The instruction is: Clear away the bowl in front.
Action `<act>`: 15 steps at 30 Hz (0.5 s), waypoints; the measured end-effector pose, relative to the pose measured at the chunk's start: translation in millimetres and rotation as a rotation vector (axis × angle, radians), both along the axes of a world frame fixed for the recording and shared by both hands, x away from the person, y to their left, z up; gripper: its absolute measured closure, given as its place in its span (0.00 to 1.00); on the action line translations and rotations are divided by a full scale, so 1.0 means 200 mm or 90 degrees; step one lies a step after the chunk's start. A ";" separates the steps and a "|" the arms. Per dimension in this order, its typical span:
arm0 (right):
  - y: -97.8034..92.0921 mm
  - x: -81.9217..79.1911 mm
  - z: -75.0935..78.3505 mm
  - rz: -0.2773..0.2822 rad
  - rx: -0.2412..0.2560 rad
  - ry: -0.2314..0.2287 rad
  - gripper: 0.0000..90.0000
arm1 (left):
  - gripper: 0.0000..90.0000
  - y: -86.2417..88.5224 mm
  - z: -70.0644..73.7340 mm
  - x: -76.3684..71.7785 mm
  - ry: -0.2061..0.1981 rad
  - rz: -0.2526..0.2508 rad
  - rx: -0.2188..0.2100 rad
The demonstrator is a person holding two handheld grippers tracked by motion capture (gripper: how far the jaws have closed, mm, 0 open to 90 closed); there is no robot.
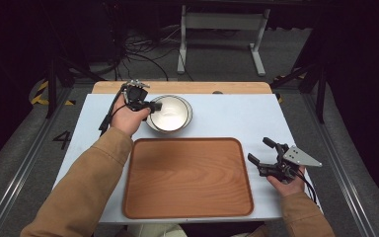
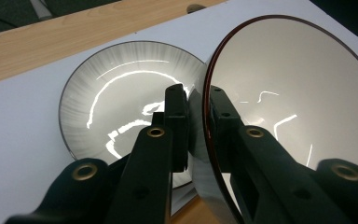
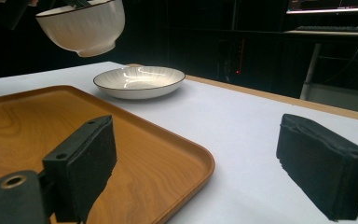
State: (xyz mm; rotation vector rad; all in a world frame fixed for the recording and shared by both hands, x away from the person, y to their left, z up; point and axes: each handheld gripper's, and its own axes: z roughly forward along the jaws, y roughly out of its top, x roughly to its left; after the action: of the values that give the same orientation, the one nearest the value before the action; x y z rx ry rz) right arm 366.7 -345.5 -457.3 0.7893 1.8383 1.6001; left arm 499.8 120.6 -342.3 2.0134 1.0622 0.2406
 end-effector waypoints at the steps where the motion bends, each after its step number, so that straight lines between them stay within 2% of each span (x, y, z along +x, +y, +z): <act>1: 0.00 0.00 0.00 0.000 0.000 0.000 0.14 | 0.91 0.00 0.00 -0.01 0.000 -0.006 0.002; 6: 0.00 0.00 0.00 0.000 0.000 0.000 0.14 | 0.91 -0.02 0.01 -0.06 0.003 -0.041 0.012; 8: 0.00 0.00 0.00 0.000 0.000 0.000 0.14 | 0.90 -0.02 0.01 -0.07 0.006 -0.043 0.013; 10: 0.00 0.00 0.00 0.000 0.000 0.001 0.14 | 0.91 -0.03 0.02 -0.10 0.005 -0.067 0.025; 15: 0.00 0.00 0.00 0.001 0.001 0.001 0.14 | 0.90 -0.05 0.04 -0.16 0.004 -0.095 0.025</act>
State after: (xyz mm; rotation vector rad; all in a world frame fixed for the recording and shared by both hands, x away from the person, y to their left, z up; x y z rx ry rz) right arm 366.7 -345.4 -457.3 0.7891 1.8396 1.6020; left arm 468.8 110.2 -333.8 2.1181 0.9126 0.1776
